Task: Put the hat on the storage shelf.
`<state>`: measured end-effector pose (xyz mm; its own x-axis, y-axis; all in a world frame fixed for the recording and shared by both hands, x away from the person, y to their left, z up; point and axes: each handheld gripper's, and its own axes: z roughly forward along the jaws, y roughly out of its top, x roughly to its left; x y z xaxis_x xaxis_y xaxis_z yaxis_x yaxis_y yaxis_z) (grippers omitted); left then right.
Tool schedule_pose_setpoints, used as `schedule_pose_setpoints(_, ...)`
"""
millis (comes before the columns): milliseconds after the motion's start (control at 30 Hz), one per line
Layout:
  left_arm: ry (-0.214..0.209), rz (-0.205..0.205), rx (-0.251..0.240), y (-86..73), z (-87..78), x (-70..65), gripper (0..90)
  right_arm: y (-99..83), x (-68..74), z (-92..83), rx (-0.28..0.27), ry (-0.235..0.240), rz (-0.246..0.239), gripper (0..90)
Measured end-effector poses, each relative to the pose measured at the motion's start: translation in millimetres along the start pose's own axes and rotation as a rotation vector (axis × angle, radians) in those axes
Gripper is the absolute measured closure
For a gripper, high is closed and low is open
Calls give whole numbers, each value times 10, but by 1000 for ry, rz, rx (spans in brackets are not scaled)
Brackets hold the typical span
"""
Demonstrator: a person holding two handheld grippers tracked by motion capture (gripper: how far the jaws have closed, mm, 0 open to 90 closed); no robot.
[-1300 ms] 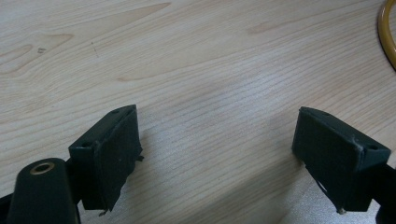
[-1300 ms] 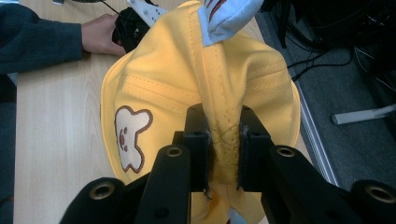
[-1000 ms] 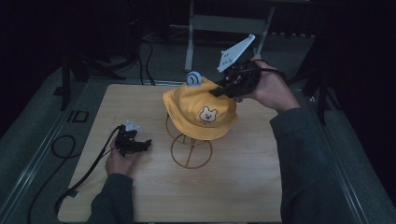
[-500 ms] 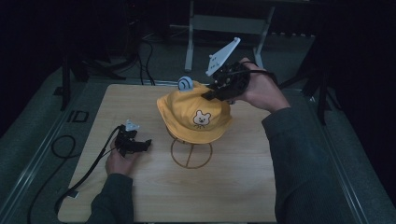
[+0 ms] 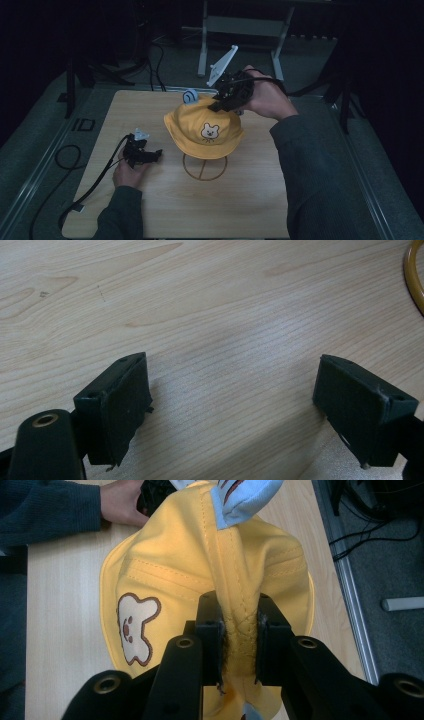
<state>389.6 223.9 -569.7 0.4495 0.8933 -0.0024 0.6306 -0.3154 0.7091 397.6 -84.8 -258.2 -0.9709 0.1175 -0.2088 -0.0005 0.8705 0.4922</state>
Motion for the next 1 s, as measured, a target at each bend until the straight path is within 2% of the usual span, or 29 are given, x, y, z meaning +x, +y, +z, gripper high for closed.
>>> schedule_pose_setpoints(100, 1, -1, -2, -1, 2, -1, 151, 32, 1, 70, 22, 7, -2, 762)
schedule_pose_setpoints(267, 1, 0, -2, -1, 2, -1, 150, 88, -2, 170, 22, 35, 11, 747)
schedule_pose_setpoints(333, 1, 0, -2, -1, 2, -1, 151, 116, 10, 219, 26, 61, 13, 688)
schedule_pose_setpoints(433, 0, 1, -2, -1, 1, -1, 150, 148, 34, 297, 35, 80, 16, 521)
schedule_pose_setpoints(500, 0, 2, -2, -1, 1, -1, 150, 153, 45, 336, 53, 68, 18, 427)
schedule_pose_setpoints(567, 0, 2, -2, -1, 1, -1, 150, 148, 50, 355, 68, 48, 23, 375)
schedule_pose_setpoints(767, 0, 2, -2, -1, 1, -2, 151, 109, 46, 306, 45, -22, 26, 268)
schedule_pose_setpoints(1000, -1, 1, -2, -2, 1, -3, 151, 85, 74, 229, 41, -40, 42, 213)
